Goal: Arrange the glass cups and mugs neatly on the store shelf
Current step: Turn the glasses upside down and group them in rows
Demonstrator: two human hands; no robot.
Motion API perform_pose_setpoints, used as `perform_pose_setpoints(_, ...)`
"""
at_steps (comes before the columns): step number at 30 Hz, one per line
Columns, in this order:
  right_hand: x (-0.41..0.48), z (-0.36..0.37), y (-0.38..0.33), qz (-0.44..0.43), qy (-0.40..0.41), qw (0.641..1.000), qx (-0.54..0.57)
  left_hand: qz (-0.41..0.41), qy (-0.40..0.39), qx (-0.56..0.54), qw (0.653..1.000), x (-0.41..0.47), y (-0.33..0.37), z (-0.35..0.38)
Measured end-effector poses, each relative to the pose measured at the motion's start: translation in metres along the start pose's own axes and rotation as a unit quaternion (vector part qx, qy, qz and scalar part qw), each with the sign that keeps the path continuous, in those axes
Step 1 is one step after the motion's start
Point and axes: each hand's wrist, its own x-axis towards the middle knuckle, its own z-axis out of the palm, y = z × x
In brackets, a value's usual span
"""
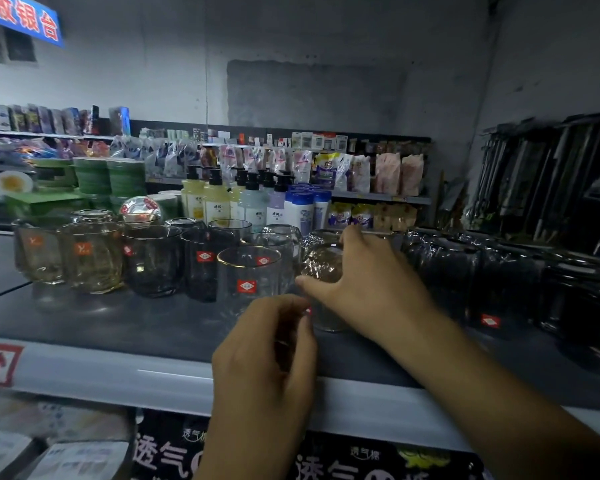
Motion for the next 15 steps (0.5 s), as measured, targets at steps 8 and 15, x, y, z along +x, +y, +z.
perform_pose_setpoints(8,-0.013,-0.016,0.029,-0.047,0.030,0.997,0.056,0.128,-0.134,0.118,0.976,0.039,0.005,-0.009)
perform_pose_setpoints(15,-0.018,-0.034,0.072,-0.156,-0.002,0.978,-0.136,0.244,-0.344,0.391,0.818,0.102,0.017,0.007)
